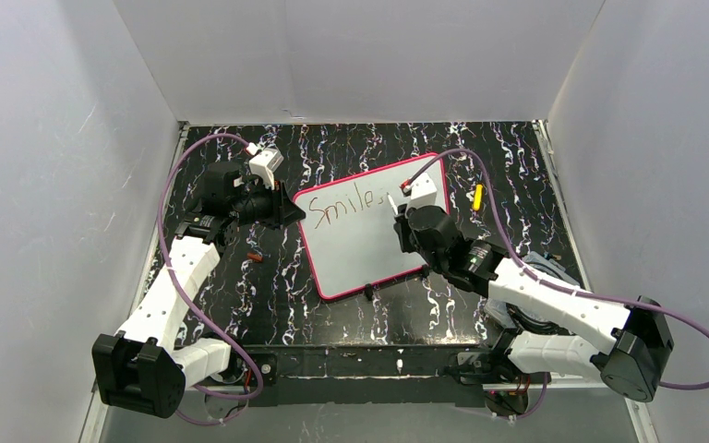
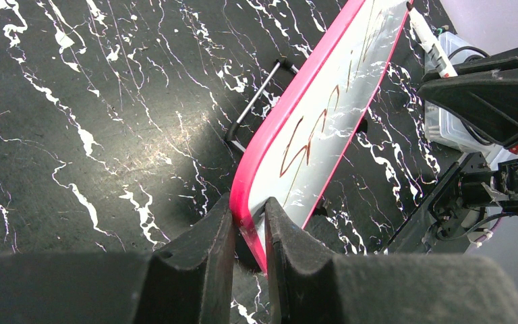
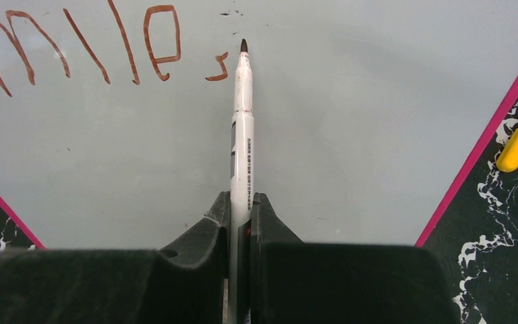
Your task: Write a sentence on the whiteboard
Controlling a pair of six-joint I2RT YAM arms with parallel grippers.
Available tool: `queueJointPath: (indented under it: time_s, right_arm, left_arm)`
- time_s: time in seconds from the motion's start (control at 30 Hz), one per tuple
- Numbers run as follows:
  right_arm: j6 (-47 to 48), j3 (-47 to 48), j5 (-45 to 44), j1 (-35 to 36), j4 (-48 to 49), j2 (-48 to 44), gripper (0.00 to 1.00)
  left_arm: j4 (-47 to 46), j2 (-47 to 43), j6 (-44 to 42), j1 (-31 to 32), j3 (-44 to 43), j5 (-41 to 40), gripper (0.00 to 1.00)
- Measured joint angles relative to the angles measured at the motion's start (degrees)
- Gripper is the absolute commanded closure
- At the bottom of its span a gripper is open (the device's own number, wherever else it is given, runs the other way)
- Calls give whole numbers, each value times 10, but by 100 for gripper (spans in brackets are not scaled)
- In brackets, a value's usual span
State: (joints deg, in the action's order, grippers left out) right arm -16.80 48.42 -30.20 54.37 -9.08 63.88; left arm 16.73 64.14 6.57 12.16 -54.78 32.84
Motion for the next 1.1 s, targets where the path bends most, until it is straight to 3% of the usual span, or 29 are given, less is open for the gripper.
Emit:
queueJointPath:
  time_s: [1.1]
  right_arm:
    - [-2,13,23,-19,0,27,99]
  left_arm:
    - [-1,1,0,0,0,0,100]
